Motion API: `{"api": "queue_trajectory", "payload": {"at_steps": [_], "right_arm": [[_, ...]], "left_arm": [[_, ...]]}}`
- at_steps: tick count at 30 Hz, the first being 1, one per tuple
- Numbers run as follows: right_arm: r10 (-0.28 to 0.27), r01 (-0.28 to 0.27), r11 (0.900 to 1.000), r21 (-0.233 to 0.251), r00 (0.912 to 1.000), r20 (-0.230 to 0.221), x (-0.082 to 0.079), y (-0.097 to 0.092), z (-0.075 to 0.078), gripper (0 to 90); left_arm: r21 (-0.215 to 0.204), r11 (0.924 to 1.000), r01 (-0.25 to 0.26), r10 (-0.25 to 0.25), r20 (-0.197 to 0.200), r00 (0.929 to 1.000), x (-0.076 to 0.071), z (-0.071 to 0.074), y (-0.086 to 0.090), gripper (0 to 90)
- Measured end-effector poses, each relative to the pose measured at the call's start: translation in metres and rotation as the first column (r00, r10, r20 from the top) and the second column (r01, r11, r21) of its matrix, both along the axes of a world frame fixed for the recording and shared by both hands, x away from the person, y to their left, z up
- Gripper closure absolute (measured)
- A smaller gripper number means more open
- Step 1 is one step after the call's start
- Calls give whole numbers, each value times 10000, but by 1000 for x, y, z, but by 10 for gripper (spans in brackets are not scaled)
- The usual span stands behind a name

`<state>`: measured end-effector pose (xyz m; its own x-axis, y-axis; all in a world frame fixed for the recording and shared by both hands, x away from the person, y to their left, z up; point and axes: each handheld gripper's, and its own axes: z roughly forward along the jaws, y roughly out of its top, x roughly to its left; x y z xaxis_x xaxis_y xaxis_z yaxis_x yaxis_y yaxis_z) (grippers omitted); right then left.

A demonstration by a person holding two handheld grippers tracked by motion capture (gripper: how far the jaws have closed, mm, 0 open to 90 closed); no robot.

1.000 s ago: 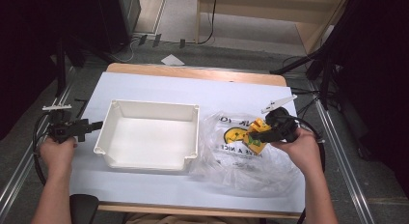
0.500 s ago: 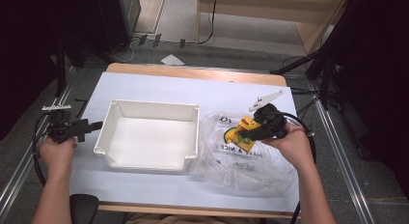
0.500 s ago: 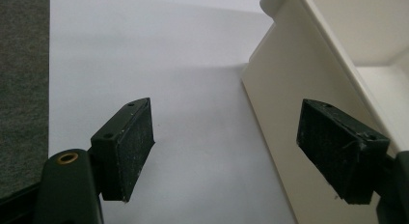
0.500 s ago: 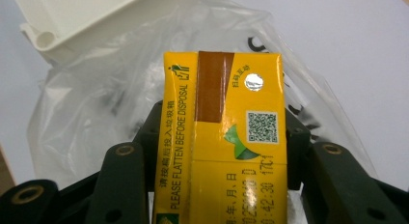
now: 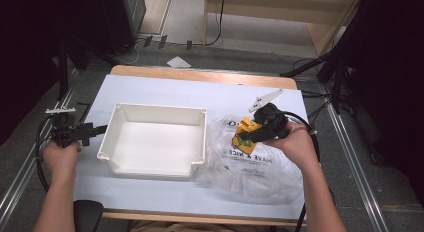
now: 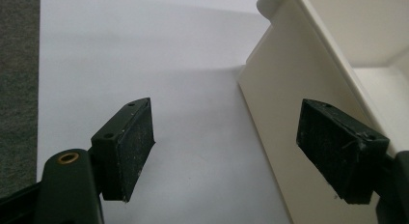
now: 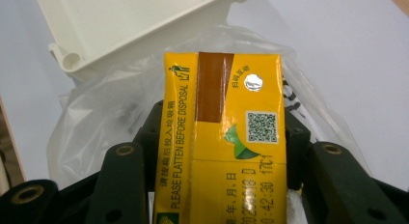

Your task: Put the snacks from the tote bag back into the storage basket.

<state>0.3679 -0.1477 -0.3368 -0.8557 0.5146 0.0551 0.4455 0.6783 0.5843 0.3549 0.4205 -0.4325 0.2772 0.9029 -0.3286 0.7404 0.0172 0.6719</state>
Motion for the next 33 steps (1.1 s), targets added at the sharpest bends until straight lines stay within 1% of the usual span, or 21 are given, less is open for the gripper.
{"api": "queue_trajectory", "payload": {"at_steps": [1,3,4,5,7,9,13,15,17,19,20,21,24,27,29,31,33], "right_arm": [[126,-126,9999,11,9999,41,1,2,1,528],[571,-572,9984,39,9982,208,3,6,3,528],[861,-864,9962,103,9959,275,5,9,6,528],[861,-864,9962,103,9959,275,5,9,6,528],[1118,-1122,9934,232,9935,208,9,15,9,528],[1173,-1178,9927,241,9928,229,11,17,10,528],[1580,-1584,9873,105,9870,304,16,29,15,528],[1625,-1628,9867,50,9862,302,17,32,17,528],[1852,-1850,9827,-90,9820,376,19,40,21,528],[1880,-1879,9822,-89,9816,328,19,42,22,528],[1972,-1970,9804,-83,9798,348,21,44,23,528],[2003,-2002,9797,-63,9792,327,21,47,24,528],[2238,-2243,9742,232,9744,229,23,53,28,528],[2268,-2274,9734,288,9737,219,23,56,31,528],[2383,-2391,9704,333,9708,260,26,60,34,528],[2403,-2411,9700,319,9703,274,27,61,35,528],[2470,-2474,9686,248,9689,166,28,64,38,528]], "left_arm": [[3,10000,12,-12,-5,10000,0,0,0,219],[-33,10000,7,-7,-5,10000,0,0,0,219],[-51,10000,-7,7,8,10000,0,0,0,219],[-80,10000,-10,10,8,10000,0,0,0,219],[-81,10000,-13,13,5,10000,0,0,0,219],[-61,10000,53,-53,-6,10000,0,0,0,219],[-103,9999,14,-14,-1,10000,0,0,0,219],[-118,9999,6,-6,0,10000,0,0,0,219],[-114,9999,0,0,-9,10000,0,0,0,219],[-116,9999,-1,1,1,10000,-1,0,1,219],[-129,9999,-12,12,-2,10000,-1,0,0,219],[-131,9999,-21,21,2,10000,-1,0,0,219],[-130,9999,1,-1,3,10000,-1,0,1,219],[-135,9999,25,-26,-71,10000,0,-1,0,219],[-116,9999,27,-27,-52,10000,0,-1,0,219],[-134,9999,9,-9,-35,10000,0,-1,0,219],[-124,9999,0,-1,-64,10000,0,-1,1,219]]}}
